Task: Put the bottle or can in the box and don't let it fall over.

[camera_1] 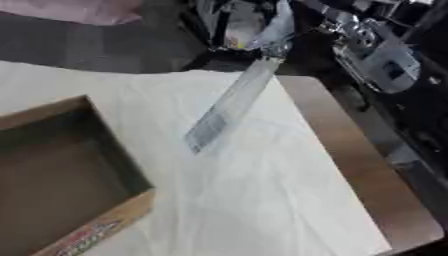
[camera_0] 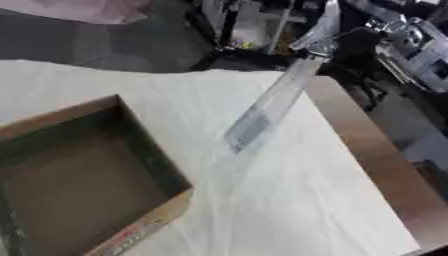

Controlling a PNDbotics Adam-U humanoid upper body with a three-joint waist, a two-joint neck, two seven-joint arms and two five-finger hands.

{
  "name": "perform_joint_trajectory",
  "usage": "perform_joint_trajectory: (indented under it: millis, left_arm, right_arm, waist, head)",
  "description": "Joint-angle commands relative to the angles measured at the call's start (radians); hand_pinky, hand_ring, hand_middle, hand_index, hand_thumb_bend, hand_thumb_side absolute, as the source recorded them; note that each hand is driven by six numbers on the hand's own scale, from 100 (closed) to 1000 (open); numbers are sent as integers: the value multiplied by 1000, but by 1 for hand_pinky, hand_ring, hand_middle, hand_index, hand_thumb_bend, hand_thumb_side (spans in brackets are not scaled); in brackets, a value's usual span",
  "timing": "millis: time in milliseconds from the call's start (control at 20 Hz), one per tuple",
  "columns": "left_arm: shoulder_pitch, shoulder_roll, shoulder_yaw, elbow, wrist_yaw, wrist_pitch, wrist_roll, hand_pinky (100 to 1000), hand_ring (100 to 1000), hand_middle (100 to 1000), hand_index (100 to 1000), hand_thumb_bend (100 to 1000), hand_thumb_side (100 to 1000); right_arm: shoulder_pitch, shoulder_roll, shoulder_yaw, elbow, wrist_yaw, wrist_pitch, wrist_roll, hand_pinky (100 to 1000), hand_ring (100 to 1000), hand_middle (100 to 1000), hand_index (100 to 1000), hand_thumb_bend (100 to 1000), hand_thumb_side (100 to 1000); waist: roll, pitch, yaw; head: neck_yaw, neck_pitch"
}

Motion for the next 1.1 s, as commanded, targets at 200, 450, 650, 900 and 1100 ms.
perform_joint_trajectory:
  millis: [200,450,650,900,1100]
  left_arm:
    - [-6,32,8,-21,18,8,1,652,428,665,811,102,749]
    - [-17,35,1,-21,34,15,-3,652,433,665,811,102,743]
    - [-25,39,-4,-21,49,20,-6,651,436,666,811,103,741]
    - [-40,39,-10,-21,66,34,-11,652,439,667,811,105,738]
    - [-52,40,-16,-21,79,44,-15,651,442,667,811,106,736]
  right_arm:
    - [-58,-42,11,-56,60,52,-6,100,143,234,131,436,301]
    - [-120,-18,47,-78,103,78,22,100,143,233,134,437,315]
    - [-176,14,83,-85,147,97,51,100,142,231,136,438,322]
    - [-241,59,125,-92,212,111,74,100,141,226,137,438,329]
    - [-272,86,146,-90,252,116,80,100,141,225,137,439,331]
  waist:
    - [2,-48,2]
    - [0,-68,17]
    - [-2,-85,33]
    - [-9,-103,57]
    - [-14,-117,82]
  head:
    - [-6,24]
    - [-8,47]
    - [-4,67]
    - [-15,97]
    - [-40,111]
